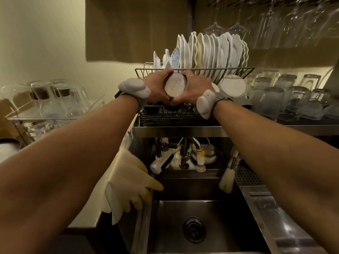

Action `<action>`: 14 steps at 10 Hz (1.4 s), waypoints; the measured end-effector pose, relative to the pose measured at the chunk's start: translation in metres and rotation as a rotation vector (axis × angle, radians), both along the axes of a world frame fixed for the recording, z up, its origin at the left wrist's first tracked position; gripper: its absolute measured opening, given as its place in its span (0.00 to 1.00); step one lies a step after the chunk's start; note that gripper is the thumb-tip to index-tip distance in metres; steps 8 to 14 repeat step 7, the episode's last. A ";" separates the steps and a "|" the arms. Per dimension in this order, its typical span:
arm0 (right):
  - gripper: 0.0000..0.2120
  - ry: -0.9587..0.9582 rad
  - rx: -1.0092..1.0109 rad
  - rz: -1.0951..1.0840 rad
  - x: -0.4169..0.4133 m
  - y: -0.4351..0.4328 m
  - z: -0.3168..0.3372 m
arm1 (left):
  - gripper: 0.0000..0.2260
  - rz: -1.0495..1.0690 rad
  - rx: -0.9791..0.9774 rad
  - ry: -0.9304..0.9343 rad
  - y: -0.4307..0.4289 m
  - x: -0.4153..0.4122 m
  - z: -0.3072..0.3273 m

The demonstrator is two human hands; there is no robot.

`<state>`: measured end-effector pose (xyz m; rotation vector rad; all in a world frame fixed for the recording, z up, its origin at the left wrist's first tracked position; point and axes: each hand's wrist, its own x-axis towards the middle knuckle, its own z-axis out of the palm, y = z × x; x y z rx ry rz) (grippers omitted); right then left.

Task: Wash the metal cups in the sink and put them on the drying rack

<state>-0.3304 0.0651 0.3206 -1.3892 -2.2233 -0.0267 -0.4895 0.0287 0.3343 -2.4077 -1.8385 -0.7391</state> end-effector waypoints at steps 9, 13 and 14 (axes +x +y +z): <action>0.47 -0.041 -0.037 -0.023 0.008 -0.015 -0.003 | 0.46 0.075 -0.023 -0.002 -0.005 0.005 -0.012; 0.47 -0.041 -0.037 -0.023 0.008 -0.015 -0.003 | 0.46 0.075 -0.023 -0.002 -0.005 0.005 -0.012; 0.47 -0.041 -0.037 -0.023 0.008 -0.015 -0.003 | 0.46 0.075 -0.023 -0.002 -0.005 0.005 -0.012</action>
